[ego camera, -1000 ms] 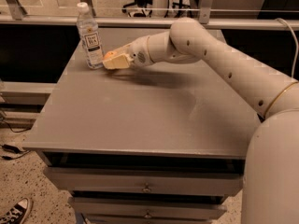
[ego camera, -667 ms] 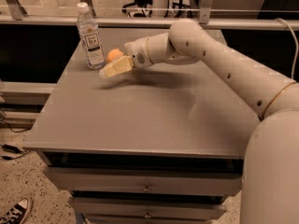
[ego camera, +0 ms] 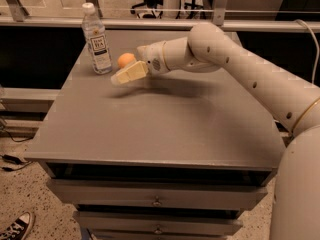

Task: Move orange near blue plastic bottle

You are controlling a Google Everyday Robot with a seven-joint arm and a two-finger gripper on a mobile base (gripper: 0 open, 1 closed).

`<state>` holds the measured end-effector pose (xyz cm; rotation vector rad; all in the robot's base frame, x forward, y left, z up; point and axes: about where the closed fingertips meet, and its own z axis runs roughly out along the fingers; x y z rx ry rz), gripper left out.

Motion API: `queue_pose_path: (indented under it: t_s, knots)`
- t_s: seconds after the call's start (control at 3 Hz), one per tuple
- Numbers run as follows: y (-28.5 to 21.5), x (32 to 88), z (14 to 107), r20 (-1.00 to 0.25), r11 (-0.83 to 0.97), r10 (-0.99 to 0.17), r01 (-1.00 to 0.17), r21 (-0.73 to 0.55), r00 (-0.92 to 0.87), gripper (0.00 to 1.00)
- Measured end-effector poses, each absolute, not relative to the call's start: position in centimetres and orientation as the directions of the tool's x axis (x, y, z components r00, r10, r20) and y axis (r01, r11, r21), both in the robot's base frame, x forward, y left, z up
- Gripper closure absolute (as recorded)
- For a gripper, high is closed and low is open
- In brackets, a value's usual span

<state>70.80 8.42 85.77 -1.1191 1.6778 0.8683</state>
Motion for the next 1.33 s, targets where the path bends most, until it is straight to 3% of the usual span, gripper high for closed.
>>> queue_pose_path:
  t_s: [1.33]
  knots:
    - [5.2, 69.6, 86.2, -0.947, 0.383, -0.270, -0.922, 0.061, -0.175, 0.00]
